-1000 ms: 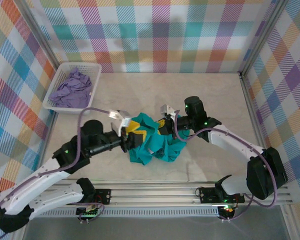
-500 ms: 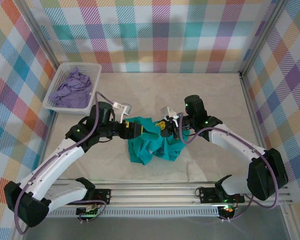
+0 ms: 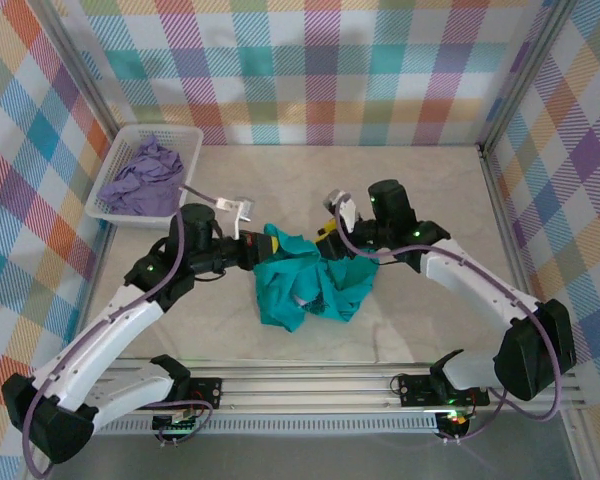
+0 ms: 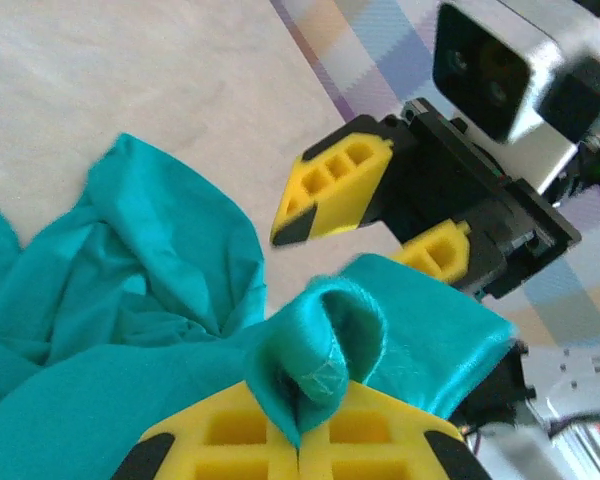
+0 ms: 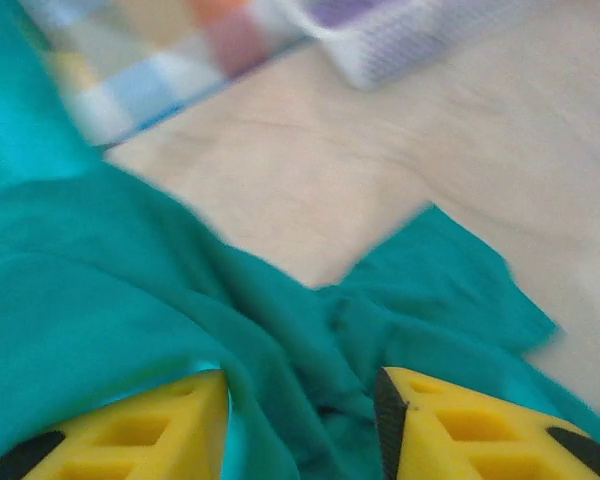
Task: Fold the inside-out t-shirt
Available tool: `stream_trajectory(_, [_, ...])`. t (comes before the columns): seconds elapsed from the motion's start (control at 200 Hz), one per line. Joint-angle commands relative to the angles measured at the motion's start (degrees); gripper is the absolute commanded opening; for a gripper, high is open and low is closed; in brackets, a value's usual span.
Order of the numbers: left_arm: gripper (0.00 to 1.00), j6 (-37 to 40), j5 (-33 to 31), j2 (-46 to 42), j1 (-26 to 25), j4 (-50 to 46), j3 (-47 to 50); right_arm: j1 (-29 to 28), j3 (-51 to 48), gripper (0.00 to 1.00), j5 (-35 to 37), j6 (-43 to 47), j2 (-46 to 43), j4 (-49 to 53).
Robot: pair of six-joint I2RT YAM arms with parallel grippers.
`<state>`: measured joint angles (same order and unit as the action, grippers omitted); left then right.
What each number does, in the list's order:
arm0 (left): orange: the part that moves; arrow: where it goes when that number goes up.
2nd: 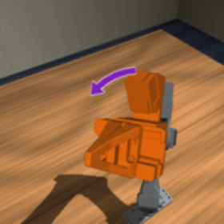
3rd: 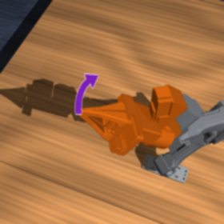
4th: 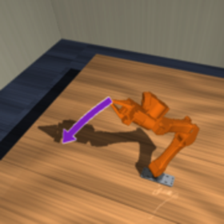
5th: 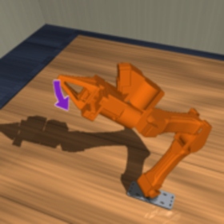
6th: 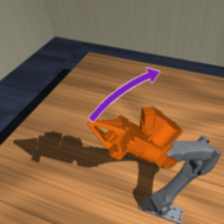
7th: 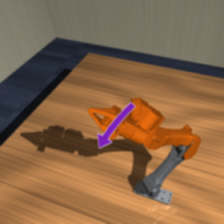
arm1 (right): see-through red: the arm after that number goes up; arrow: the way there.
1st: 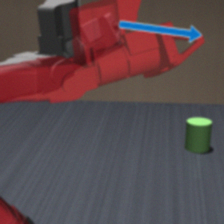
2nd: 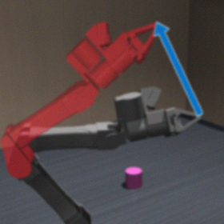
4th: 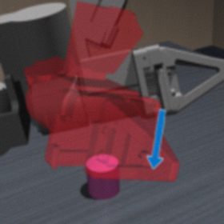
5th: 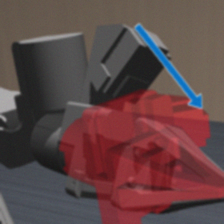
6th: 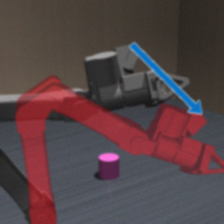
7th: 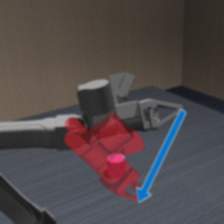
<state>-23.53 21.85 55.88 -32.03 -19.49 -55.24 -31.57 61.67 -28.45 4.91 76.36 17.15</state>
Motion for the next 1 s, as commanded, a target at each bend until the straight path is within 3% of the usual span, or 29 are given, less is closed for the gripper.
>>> stream_trajectory(0.0, [0.0, -4.9, -12.8, -3.3, -1.0, -0.8, 1.0, -1.1, 2.0, 0.47, 15.8, -11.1, -2.6, 14.0])
stream_trajectory(0.13, [0.0, -6.0, -15.8, -3.7, -1.7, -1.2, 1.3, -2.6, -0.5, 0.59, 13.5, -13.5, -9.4, 14.3])
stream_trajectory(0.275, [0.0, -6.7, -16.6, -3.3, -2.5, -0.6, 1.4, -4.8, -6.1, 0.66, -1.9, -19.9, -13.5, 3.4])
stream_trajectory(0.34, [0.0, -7.1, -17.3, -3.2, -2.8, -0.6, 1.3, -7.4, -7.7, 0.66, -4.2, -22.2, -13.8, -0.9])
stream_trajectory(0.47, [0.0, -7.3, -18.2, -2.6, -3.6, -1.4, 0.5, -18.4, -9.5, 0.65, 6.7, -21.5, -14.0, -4.4])
stream_trajectory(0.585, [0.0, -7.5, -18.8, -2.1, -4.0, -1.3, 0.3, -24.7, -9.9, 0.6, 16.8, -23.4, -12.5, -8.0])
stream_trajectory(0.79, [0.0, -7.5, -19.0, -1.5, -4.5, -1.3, -0.2, -29.8, -7.1, 0.48, 26.6, -25.8, -7.2, -9.0])
stream_trajectory(1.0, [0.0, -7.4, -19.1, -1.5, -4.9, -1.5, -0.2, -30.9, -7.5, 0.42, 33.3, -28.2, -5.9, -12.7])
